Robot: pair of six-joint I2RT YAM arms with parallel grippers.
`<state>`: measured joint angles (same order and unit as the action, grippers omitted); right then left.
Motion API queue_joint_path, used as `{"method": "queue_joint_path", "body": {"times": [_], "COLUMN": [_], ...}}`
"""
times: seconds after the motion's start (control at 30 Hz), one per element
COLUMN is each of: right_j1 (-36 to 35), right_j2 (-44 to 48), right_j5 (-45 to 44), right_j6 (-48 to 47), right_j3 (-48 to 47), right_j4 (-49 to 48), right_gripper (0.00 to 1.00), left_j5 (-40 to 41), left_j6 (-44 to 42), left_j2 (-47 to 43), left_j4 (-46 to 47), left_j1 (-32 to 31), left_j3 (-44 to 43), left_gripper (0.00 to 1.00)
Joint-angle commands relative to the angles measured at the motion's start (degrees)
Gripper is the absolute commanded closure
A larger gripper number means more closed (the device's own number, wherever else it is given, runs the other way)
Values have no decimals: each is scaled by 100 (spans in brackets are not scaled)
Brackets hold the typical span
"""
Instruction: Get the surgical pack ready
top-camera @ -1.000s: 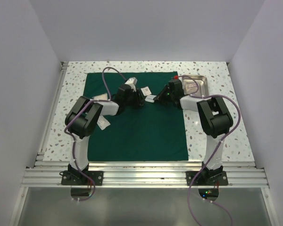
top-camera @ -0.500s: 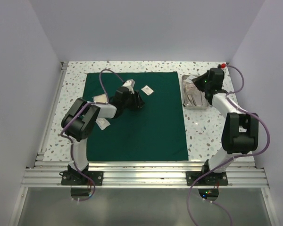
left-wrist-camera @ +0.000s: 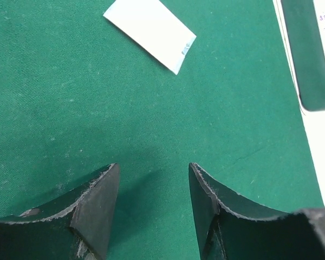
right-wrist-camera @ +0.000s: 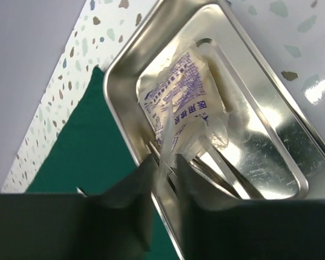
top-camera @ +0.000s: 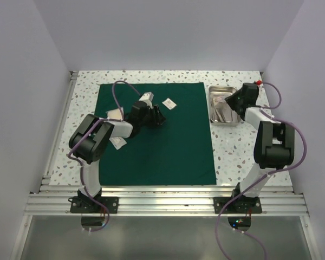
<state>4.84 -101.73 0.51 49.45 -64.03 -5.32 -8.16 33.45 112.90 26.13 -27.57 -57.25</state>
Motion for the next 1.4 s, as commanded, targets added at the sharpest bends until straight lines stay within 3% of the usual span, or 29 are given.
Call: {"method": "queue_joint_path", "body": {"times": [0.0, 0.1, 0.3, 0.37, 0.5, 0.63, 0.87, 1.37], "right_j1": [34, -18, -440, -895, -1327, -1424, -1705, -1864], "right_j2": [4, 302, 550, 427, -212, -1318, -2648, -3370], "right_j5": [-130, -192, 140, 291, 809, 1905, 2628, 3359], "right_j6": [-119, -286, -1103, -1488, -1895, -1983, -2282, -2124], "right_j3": [-137, 75, -214, -608, -1145, -2217, -3703, -3722], "right_j4": [-451, -540, 47, 293, 497, 1076, 1719, 1306], "right_gripper": [55, 46, 49, 50, 51, 52, 53, 49], "left_j5": [113, 140, 219, 210, 175, 157, 157, 148], "left_j6": [-5, -14, 3, 12, 4, -23, -67, -93], "left_j2": [-295, -330, -339, -313, -243, -199, -128, -14], "left_j4": [375, 437, 446, 472, 489, 516, 463, 349], "left_j1": [-20, -29, -20, -20, -29, -29, -20, -20], "left_j3": [65, 118, 135, 127, 118, 109, 56, -49], "left_gripper": [42, 41, 41, 41, 41, 41, 41, 41]}}
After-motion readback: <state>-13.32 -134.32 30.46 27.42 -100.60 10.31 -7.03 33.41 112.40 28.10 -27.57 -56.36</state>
